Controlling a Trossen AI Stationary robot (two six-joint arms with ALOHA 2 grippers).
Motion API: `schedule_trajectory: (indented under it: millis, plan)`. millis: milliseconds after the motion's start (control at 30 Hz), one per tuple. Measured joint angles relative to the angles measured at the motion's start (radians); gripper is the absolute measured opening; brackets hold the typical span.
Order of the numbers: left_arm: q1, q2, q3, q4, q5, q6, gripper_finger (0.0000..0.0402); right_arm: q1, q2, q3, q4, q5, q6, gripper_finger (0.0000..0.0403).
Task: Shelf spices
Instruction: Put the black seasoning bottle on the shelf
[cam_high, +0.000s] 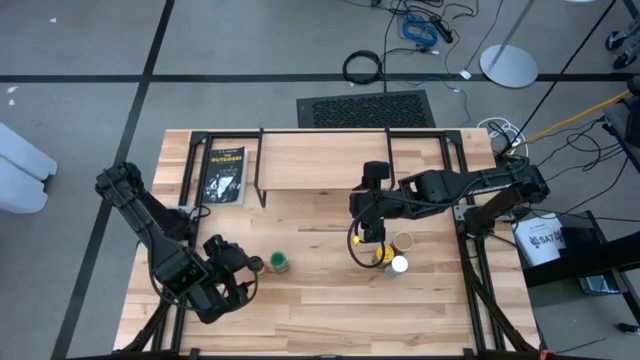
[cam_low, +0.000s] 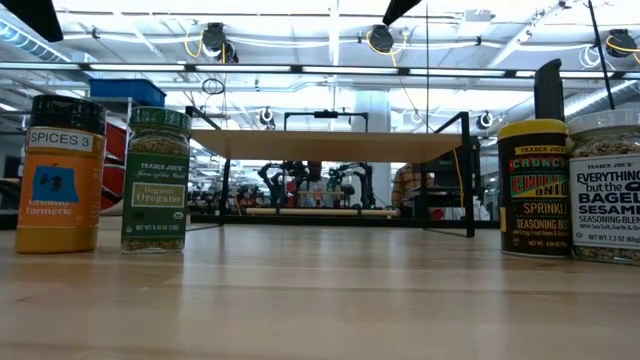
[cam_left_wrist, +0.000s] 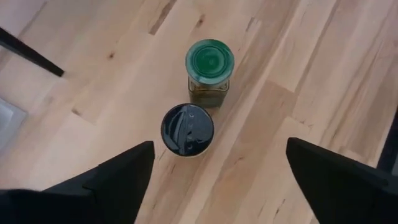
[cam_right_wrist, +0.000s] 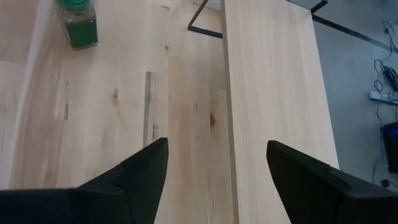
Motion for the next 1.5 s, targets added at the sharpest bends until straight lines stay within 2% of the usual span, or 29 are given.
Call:
schedule_trajectory:
  millis: [200, 500, 633, 900, 1167, 1367, 1500]
  plan:
    - [0.045, 0.0, 0.0, 0.0, -0.001, 0.079, 0.0384, 0.0, 0.0, 0.0, 0.003, 0.0, 0.0, 0.026]
    - [0.059, 0.002, 0.0, 0.014, 0.117, 0.097, 0.0384, 0.0, 0.0, 0.0, 0.0, -0.003, 0.0, 0.026]
    - [0.06, 0.008, 0.0, 0.013, 0.115, 0.097, 0.0384, 0.0, 0.0, 0.0, 0.0, -0.024, 0.0, 0.026]
    - [0.067, 0.015, -0.023, -0.032, 0.027, 0.134, 0.0384, 0.0, 0.0, 0.0, 0.0, -0.024, 0.004, 0.026]
    - [0.07, 0.015, -0.075, 0.075, 0.023, 0.183, 0.0384, 0.0, 0.0, 0.0, -0.008, -0.023, 0.01, 0.026]
    - [0.1, 0.014, -0.125, 0.096, 0.018, 0.233, 0.0384, 0.0, 0.0, 0.0, -0.008, -0.023, 0.01, 0.026]
    - [0.121, 0.015, -0.169, 0.184, 0.051, 0.281, 0.0384, 0.0, 0.0, 0.0, -0.008, -0.023, 0.01, 0.026]
